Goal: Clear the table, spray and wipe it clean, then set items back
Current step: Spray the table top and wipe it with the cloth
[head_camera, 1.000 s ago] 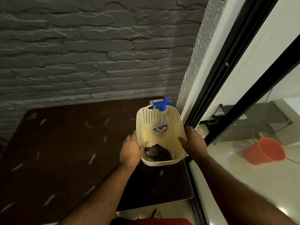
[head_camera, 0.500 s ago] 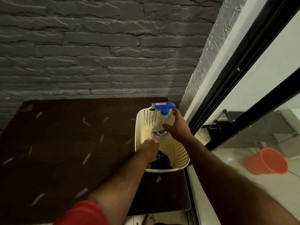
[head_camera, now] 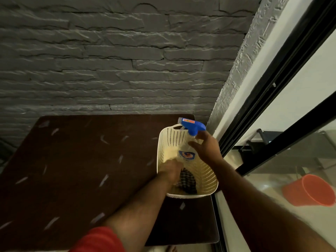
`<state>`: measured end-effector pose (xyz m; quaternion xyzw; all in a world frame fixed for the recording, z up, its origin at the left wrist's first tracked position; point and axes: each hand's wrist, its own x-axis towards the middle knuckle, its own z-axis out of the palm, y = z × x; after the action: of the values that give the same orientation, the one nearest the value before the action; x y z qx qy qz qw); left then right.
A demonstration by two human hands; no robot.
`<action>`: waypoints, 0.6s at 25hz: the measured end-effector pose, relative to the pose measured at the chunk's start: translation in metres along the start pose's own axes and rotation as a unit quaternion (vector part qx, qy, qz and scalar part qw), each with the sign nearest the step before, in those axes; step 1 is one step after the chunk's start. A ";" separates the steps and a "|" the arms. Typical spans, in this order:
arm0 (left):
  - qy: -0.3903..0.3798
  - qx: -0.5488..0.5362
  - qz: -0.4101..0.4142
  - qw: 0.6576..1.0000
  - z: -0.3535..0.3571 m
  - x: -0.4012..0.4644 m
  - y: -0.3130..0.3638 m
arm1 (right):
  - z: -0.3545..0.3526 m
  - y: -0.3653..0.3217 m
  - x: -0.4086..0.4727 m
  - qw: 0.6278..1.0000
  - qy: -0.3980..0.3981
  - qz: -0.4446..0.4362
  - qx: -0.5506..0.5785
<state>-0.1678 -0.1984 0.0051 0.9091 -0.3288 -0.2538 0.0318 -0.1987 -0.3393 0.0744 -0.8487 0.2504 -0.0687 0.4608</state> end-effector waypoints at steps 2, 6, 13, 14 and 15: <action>0.051 -0.128 -0.021 0.990 -0.020 -0.012 -0.007 | -0.016 -0.015 0.003 0.999 0.018 -0.015 0.044; 0.137 -0.369 -0.015 0.919 -0.060 -0.035 -0.021 | -0.053 -0.068 0.012 0.986 0.047 -0.072 0.145; 0.160 -0.814 -0.084 0.553 -0.113 -0.099 -0.079 | -0.055 -0.167 0.008 0.951 -0.048 -0.151 0.266; 0.170 -0.841 -0.091 0.505 -0.113 -0.107 -0.096 | -0.042 -0.178 0.005 0.953 -0.079 -0.150 0.251; 0.179 -0.859 -0.097 0.470 -0.113 -0.116 -0.113 | -0.027 -0.190 0.000 0.952 -0.108 -0.146 0.246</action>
<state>-0.1233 -0.0510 0.1288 0.4774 0.1569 -0.2419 0.8300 -0.1395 -0.2739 0.2448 -0.7387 0.0478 -0.1026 0.6645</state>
